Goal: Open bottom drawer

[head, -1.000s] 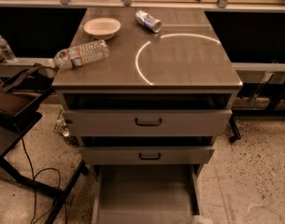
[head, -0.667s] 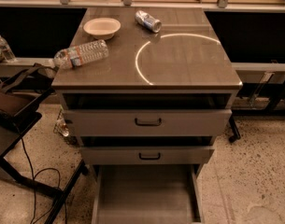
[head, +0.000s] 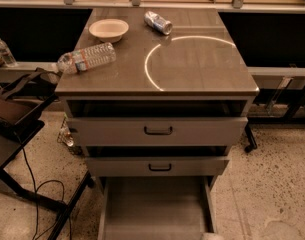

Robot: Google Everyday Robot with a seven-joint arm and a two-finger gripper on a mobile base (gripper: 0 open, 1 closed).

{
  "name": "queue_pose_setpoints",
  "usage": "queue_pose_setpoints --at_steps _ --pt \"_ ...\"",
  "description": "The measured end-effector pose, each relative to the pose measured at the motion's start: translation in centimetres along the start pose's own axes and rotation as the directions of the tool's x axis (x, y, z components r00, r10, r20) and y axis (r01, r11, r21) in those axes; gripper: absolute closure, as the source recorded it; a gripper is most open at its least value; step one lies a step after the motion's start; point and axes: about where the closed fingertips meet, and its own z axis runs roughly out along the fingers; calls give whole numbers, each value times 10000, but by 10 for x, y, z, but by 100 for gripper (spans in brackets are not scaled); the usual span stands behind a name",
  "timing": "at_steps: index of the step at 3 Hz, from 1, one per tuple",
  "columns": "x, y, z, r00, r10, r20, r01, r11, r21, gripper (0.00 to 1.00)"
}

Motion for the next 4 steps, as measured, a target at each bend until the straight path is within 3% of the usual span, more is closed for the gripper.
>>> queue_pose_setpoints --at_steps 1,2,4 --pt "2 6 8 9999 -139 -2 139 9984 -555 100" --pt "2 9 9 9999 -124 -3 123 9979 -634 84" --pt "2 11 10 9999 -124 -3 123 9976 -676 38"
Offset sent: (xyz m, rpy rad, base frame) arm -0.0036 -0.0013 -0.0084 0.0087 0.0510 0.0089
